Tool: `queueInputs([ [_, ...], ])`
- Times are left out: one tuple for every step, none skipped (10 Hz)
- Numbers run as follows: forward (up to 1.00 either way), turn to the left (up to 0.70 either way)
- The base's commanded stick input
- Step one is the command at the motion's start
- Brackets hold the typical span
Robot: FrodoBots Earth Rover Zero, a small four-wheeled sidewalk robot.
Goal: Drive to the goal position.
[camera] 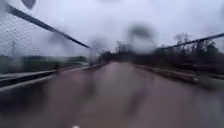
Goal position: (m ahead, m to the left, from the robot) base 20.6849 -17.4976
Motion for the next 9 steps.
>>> queueInputs([
  [0.7, 0.0],
  [0.7, 0.0],
  [0.7, 0.0],
  [0.7, 0.0],
  [0.7, 0.0],
  [0.7, 0.0],
  [0.7, 0.0],
  [0.7, 0.0],
  [0.7, 0.0],
])
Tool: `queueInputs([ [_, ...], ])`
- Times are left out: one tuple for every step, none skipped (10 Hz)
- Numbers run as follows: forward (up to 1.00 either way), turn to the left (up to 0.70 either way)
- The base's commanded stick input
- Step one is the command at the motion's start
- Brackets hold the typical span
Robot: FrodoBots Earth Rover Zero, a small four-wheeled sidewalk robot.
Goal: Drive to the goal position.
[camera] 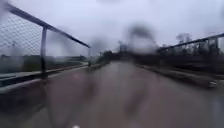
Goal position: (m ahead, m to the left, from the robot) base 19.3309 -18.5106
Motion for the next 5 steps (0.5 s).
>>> queueInputs([
  [0.7, 0.0],
  [0.7, 0.0],
  [0.7, 0.0],
  [0.7, 0.0],
  [0.7, 0.0],
])
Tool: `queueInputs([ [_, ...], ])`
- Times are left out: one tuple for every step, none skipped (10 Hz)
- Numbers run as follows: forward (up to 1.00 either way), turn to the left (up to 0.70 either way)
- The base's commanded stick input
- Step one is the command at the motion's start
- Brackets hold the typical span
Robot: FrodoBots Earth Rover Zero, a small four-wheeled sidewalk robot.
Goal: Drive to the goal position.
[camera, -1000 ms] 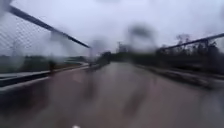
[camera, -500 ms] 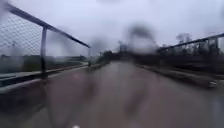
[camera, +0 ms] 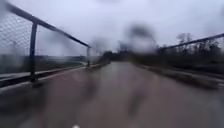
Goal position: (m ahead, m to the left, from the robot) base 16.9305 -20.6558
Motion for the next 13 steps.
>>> queueInputs([
  [0.7, 0.0],
  [0.7, 0.0],
  [0.7, 0.0],
  [0.7, 0.0],
  [0.7, 0.0],
  [0.7, 0.0],
  [0.7, 0.0],
  [0.7, 0.0],
  [0.7, 0.0],
  [0.63, 0.0],
  [0.13, 0.0],
  [0.7, 0.0],
  [0.7, 0.0],
])
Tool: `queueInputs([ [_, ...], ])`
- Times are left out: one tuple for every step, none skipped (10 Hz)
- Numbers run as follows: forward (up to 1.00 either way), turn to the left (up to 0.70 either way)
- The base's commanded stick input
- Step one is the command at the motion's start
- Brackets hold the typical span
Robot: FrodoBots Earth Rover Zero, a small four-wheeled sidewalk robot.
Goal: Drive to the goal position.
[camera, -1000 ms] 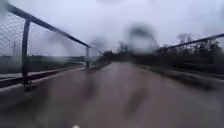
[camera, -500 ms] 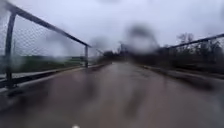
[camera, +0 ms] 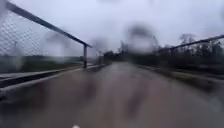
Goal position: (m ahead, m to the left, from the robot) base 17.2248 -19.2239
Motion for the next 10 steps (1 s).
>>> queueInputs([
  [0.7, 0.0],
  [0.7, 0.0],
  [0.7, 0.0],
  [0.7, 0.0],
  [0.7, 0.0],
  [0.05, 0.0],
  [0.7, 0.0],
  [0.7, 0.0],
  [0.7, 0.0],
  [0.7, 0.0],
])
